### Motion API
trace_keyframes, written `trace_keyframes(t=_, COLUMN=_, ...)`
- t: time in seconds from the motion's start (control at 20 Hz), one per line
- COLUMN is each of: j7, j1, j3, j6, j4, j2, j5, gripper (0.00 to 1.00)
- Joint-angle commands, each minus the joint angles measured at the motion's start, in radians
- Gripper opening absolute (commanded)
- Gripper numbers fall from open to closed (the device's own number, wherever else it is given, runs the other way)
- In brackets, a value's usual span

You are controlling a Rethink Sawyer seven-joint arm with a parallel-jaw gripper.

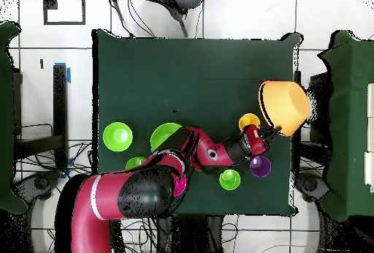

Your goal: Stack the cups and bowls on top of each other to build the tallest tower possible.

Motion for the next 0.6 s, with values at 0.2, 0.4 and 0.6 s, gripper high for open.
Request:
trace_keyframes(t=0.2, j7=0.184, j1=0.001, j3=0.159, j6=-0.121, j4=-0.079, j2=0.072, j5=0.055, gripper=0.0)
trace_keyframes(t=0.4, j7=0.197, j1=0.0, j3=0.167, j6=-0.208, j4=-0.048, j2=0.062, j5=0.033, gripper=0.0)
trace_keyframes(t=0.6, j7=0.23, j1=0.023, j3=0.144, j6=-0.195, j4=-0.038, j2=0.068, j5=0.028, gripper=0.0)
